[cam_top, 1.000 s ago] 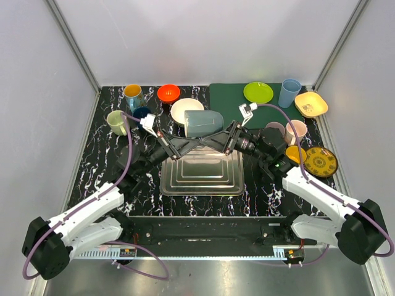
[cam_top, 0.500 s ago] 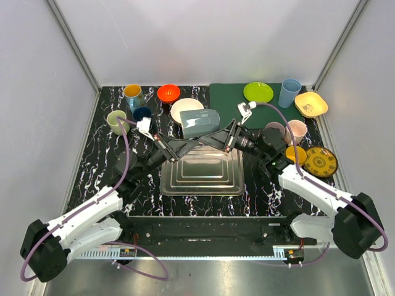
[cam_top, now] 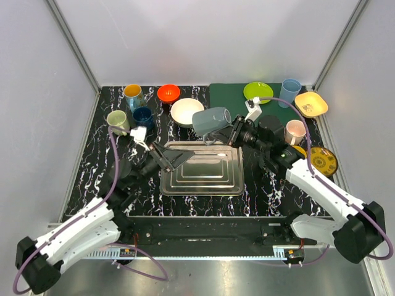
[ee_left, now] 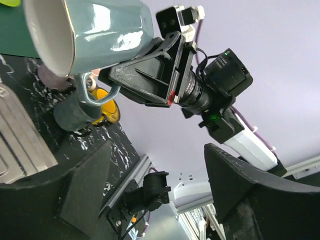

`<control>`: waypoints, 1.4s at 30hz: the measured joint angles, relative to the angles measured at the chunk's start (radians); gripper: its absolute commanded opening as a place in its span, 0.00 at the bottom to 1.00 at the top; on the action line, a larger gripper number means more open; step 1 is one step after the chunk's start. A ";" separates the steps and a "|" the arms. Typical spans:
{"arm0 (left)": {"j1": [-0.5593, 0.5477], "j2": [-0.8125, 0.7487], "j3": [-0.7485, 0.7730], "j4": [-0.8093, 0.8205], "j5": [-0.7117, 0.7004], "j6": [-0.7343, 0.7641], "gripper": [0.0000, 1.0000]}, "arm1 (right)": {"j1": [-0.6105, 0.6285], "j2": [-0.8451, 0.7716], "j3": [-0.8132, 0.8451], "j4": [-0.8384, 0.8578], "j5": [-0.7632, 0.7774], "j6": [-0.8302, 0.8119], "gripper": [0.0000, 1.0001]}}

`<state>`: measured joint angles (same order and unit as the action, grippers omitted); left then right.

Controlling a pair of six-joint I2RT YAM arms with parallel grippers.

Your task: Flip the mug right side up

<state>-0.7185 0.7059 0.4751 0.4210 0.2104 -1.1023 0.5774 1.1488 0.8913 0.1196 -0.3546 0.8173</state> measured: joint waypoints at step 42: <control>0.001 -0.149 0.114 -0.906 -0.525 0.262 0.79 | 0.058 0.453 0.105 -0.479 0.647 -0.356 0.32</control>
<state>-0.7177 0.5571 0.5888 -0.4847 -0.3145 -0.8402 0.6350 1.6020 0.9962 -0.3592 0.2928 0.4614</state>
